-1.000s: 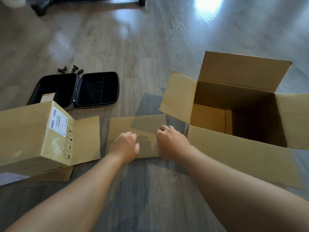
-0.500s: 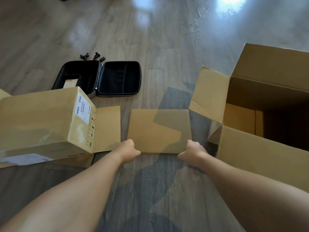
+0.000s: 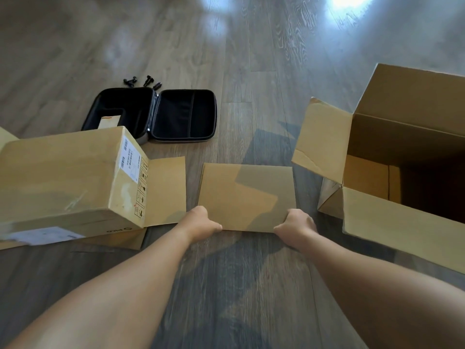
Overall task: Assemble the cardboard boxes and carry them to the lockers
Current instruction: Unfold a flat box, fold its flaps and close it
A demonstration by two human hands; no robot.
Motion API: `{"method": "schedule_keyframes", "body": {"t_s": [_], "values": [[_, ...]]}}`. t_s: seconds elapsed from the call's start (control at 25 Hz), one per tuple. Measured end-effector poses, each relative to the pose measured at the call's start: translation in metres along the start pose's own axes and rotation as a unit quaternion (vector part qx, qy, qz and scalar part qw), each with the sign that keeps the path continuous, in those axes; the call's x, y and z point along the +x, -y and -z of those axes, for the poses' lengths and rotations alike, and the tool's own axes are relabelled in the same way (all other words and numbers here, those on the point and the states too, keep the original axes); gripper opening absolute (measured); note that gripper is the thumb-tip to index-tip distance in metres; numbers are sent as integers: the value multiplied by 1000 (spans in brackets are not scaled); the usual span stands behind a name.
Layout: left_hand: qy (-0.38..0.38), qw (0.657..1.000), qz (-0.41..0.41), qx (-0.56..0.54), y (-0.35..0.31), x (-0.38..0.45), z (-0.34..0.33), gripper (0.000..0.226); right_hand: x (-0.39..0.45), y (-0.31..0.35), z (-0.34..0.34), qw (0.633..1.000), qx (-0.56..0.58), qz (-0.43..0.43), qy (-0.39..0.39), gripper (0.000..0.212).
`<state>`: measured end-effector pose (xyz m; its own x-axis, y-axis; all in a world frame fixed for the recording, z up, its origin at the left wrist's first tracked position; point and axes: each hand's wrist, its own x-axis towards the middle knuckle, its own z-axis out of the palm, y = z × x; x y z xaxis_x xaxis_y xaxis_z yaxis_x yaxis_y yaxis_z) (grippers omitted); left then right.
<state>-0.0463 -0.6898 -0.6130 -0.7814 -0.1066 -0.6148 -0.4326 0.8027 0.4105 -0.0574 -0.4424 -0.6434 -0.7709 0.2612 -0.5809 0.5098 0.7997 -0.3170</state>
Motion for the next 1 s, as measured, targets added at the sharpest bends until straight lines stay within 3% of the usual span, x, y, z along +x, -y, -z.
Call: {"method": "schedule_keyframes", "body": {"t_s": [0.2, 0.4, 0.52, 0.72, 1.0], "values": [[-4, 1000, 1, -16, -5, 8, -3, 43, 6, 4, 2, 997, 71, 6, 19, 49], [-38, 999, 14, 26, -1, 7, -1, 29, 11, -2, 4, 994, 104, -13, -15, 17], [-116, 991, 16, 71, 2, 11, 4, 14, 11, 0, 6, 994, 97, 2, -49, 15], [-207, 976, 26, 65, 8, 8, 16, 6, 5, 16, 9, 994, -3, 92, -68, 10], [-291, 956, 25, 25, 20, -3, 56, 7, -17, 60, 24, 964, -37, 237, -116, 10]]}}
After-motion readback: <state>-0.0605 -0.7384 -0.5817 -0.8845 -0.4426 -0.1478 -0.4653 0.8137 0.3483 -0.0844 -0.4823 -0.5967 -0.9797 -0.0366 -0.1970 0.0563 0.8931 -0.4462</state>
